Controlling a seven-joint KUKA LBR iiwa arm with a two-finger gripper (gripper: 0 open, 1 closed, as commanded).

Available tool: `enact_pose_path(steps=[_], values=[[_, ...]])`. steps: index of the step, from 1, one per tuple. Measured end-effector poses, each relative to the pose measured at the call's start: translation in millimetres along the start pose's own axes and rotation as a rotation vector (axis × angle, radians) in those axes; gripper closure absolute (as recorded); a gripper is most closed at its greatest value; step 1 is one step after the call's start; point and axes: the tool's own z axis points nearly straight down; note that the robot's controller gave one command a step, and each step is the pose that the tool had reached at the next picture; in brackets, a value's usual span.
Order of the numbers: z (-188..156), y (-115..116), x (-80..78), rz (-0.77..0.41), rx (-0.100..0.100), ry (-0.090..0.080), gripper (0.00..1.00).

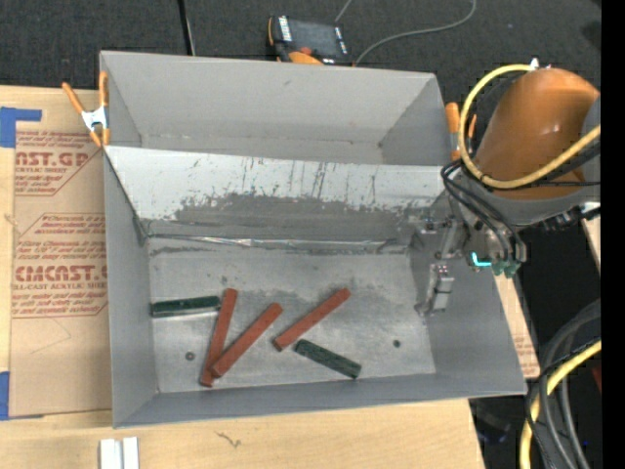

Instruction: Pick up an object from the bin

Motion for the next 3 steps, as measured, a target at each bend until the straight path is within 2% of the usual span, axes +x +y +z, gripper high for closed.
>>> enact_pose_path(steps=[1, 2, 3], values=[[116, 51, 16.6, -0.214, -0.002, 0.0, 0.0], [159, 102, -10.6, -0.368, 0.0, -0.006, 0.0], [157, 100, -10.8, -0.365, 0.001, -0.006, 1.0]])
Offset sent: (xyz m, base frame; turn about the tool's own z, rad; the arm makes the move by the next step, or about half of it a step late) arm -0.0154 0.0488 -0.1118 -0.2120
